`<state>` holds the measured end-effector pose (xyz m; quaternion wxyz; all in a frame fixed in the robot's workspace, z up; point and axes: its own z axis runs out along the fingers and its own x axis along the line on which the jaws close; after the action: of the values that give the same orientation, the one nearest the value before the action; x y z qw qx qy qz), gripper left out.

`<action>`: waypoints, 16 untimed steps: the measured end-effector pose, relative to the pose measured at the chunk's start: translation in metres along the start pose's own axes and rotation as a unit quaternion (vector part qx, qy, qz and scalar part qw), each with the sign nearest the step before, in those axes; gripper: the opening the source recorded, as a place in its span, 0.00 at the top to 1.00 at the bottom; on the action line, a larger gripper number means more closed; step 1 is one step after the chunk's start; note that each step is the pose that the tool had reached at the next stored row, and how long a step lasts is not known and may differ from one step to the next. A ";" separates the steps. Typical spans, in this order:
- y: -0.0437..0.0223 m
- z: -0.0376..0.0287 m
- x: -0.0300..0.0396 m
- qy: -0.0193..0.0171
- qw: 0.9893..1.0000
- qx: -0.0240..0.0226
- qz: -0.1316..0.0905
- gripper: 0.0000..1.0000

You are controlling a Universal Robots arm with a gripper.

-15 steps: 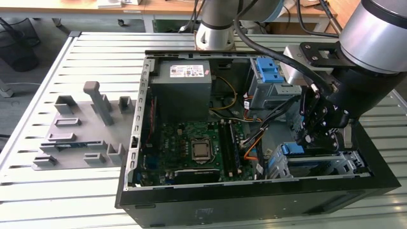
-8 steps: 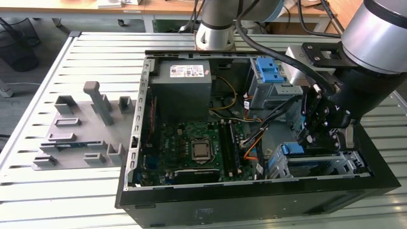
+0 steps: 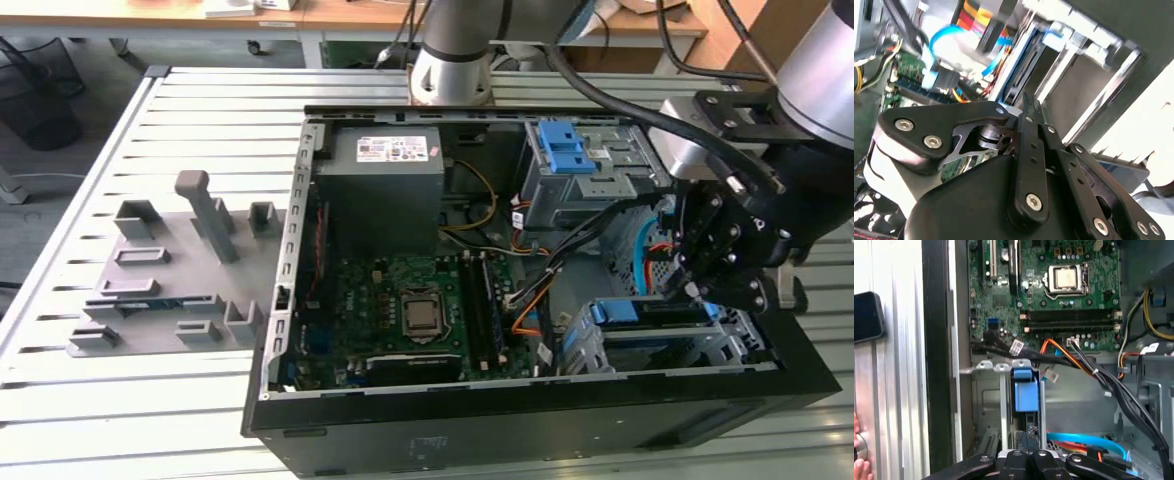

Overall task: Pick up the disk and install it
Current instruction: 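Insert the first disk wire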

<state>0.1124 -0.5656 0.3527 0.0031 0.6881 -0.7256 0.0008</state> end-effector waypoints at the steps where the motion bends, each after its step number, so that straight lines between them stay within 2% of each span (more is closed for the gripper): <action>1: -0.0045 0.0000 -0.0003 0.000 1.000 0.000 0.000 0.89; 3: -0.0109 0.0001 -0.0007 0.000 1.000 0.000 0.000 0.89; 6: -0.0144 0.0002 -0.0015 0.000 1.000 0.000 0.000 0.89; 16: -0.0155 -0.0070 -0.0112 0.000 1.000 0.002 0.000 0.89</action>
<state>0.1286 -0.5552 0.3596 0.0018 0.6881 -0.7256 0.0021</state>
